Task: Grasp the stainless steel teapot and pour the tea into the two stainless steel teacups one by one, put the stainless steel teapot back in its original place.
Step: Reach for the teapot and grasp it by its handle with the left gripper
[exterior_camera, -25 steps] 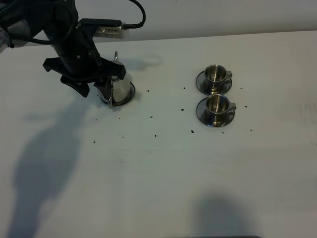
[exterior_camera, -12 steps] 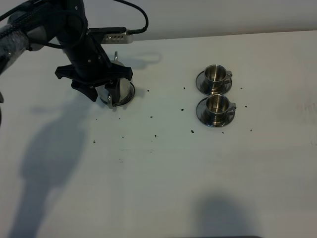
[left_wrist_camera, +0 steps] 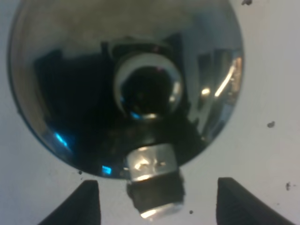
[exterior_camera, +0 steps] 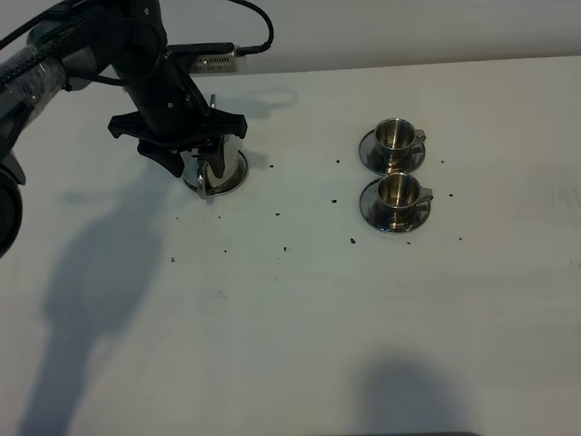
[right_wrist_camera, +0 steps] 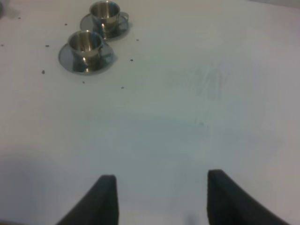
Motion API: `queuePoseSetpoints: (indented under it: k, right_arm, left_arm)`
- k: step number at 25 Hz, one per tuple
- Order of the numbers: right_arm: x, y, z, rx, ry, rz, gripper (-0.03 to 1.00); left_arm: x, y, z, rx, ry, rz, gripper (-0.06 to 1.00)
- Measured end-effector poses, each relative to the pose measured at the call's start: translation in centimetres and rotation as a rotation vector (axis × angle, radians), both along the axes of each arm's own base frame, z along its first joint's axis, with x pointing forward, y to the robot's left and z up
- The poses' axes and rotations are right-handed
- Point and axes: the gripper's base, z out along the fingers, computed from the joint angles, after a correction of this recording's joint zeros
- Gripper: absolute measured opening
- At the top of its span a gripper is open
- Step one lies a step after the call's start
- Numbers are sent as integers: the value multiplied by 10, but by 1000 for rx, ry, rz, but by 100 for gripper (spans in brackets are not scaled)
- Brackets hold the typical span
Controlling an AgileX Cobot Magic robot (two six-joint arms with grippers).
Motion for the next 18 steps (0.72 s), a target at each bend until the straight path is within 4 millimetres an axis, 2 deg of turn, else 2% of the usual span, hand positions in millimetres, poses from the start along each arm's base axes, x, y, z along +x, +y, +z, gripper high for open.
queuePoseSetpoints:
  k: [6,18]
  right_arm:
    - [0,0,0,0,0,0,42]
    - [0,0,0,0,0,0,42]
  left_arm:
    - [2,0,-18,10,35,-6,56]
    - [9,-2,-14,-17,12,2,56]
